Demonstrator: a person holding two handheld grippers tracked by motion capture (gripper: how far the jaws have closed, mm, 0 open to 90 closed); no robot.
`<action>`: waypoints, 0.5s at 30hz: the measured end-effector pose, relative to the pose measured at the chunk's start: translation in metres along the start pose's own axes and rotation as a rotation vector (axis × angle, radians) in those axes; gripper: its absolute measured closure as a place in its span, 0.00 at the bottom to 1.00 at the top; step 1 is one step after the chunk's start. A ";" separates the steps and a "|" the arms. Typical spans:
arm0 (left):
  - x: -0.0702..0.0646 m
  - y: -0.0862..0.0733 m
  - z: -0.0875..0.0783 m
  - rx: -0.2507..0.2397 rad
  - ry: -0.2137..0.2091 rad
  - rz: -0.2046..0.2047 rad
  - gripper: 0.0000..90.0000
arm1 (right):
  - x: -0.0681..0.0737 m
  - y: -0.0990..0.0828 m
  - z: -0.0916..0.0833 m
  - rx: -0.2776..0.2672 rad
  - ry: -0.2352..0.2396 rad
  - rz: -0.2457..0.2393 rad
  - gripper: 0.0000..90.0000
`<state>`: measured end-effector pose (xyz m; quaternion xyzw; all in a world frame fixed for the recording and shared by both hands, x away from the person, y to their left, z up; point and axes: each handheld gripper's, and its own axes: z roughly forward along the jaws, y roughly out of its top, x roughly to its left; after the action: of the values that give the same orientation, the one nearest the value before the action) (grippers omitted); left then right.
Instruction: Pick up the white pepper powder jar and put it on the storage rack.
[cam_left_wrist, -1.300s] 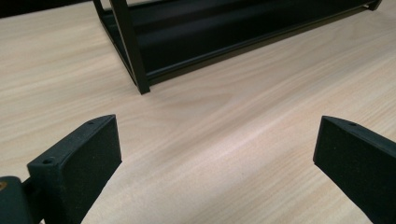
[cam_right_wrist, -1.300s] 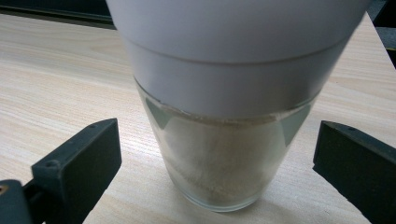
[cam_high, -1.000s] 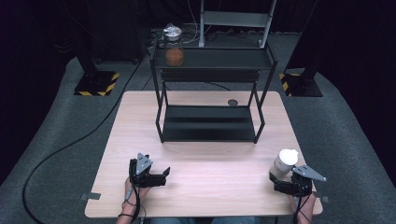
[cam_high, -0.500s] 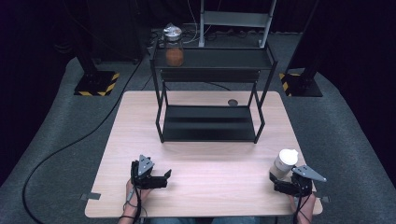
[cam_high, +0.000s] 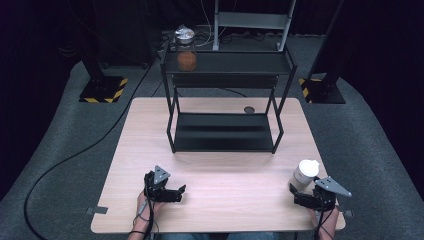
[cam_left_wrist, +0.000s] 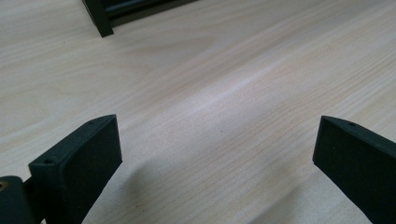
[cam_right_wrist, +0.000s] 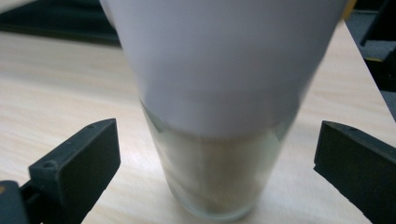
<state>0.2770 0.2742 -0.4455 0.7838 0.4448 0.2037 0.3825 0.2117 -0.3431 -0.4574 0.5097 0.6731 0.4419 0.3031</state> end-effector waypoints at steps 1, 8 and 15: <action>0.001 0.001 0.001 0.008 -0.004 -0.004 0.01 | 0.002 0.001 0.000 -0.010 -0.005 -0.002 0.00; 0.003 0.013 0.007 0.076 -0.037 0.002 0.00 | 0.008 0.009 0.009 -0.010 -0.003 -0.027 0.00; -0.003 0.015 0.008 0.088 -0.015 0.030 0.00 | 0.011 0.008 0.011 -0.025 -0.016 -0.028 0.01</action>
<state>0.2890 0.2632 -0.4391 0.8080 0.4387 0.1835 0.3478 0.2214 -0.3284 -0.4547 0.5000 0.6721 0.4418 0.3211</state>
